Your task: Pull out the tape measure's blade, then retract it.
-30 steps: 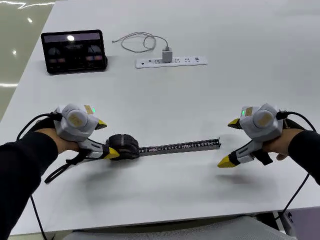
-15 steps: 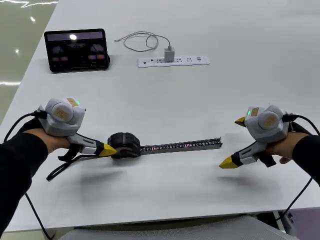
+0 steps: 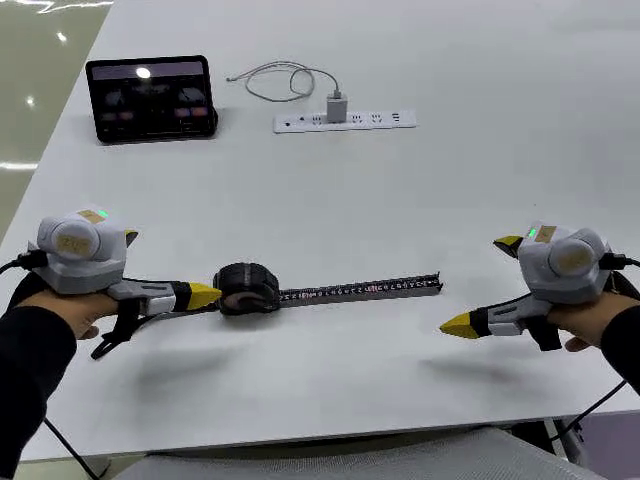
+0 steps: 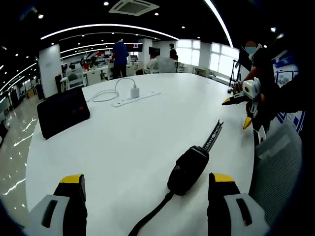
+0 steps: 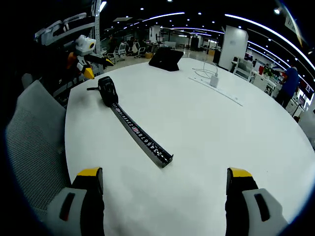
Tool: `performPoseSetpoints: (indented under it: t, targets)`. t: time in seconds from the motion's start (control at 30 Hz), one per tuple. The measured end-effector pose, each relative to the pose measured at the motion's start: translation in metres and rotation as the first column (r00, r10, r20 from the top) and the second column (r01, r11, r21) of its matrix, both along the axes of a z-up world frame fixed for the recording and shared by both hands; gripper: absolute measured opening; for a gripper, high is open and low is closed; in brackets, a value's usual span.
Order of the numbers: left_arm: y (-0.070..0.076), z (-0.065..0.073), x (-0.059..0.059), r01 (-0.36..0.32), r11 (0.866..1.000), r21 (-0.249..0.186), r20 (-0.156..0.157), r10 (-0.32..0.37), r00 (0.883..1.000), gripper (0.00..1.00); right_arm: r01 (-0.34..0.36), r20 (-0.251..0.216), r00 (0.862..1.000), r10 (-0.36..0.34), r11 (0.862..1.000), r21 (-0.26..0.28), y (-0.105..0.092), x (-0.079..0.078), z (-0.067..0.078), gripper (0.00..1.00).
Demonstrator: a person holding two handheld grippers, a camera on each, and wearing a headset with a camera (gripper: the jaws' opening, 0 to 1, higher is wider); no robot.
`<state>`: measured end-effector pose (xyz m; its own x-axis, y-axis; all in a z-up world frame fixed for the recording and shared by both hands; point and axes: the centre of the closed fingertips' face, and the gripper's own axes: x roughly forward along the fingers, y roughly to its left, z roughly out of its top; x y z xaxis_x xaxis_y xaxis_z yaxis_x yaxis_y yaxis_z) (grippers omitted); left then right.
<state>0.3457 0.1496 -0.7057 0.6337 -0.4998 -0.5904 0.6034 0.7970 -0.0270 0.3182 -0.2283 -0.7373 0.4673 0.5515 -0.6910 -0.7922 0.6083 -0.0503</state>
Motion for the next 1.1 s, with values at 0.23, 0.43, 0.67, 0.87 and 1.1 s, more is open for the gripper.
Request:
performPoseSetpoints:
  t: [0.23, 0.43, 0.67, 0.87, 1.1]
  targets:
    - [0.007, 0.006, -0.013, -0.003, 1.0, 0.002, 0.05, 0.003, 0.999, 1.0, 0.036, 0.013, 0.999, -0.037, 0.999, 0.018, -0.01, -0.013, 0.003, 1.0]
    - [0.017, 0.008, -0.03, -0.015, 1.0, 0.002, 0.053, 0.015, 0.998, 1.0, 0.052, 0.01, 0.999, -0.052, 0.998, 0.028, -0.018, -0.029, 0.001, 1.0]
    - [0.023, 0.001, -0.053, -0.014, 1.0, 0.001, 0.026, 0.013, 1.0, 1.0, 0.057, 0.019, 0.998, -0.057, 0.997, 0.043, -0.022, -0.047, 0.008, 1.0]
    - [0.024, -0.004, -0.071, -0.016, 1.0, -0.024, -0.018, 0.015, 1.0, 1.0, 0.067, 0.029, 0.997, -0.068, 0.997, 0.039, -0.031, -0.054, 0.017, 1.0]
    - [0.026, -0.005, -0.087, -0.008, 1.0, -0.021, -0.038, 0.007, 0.999, 1.0, 0.082, 0.039, 0.996, -0.083, 0.996, 0.038, -0.043, -0.062, 0.017, 1.0]
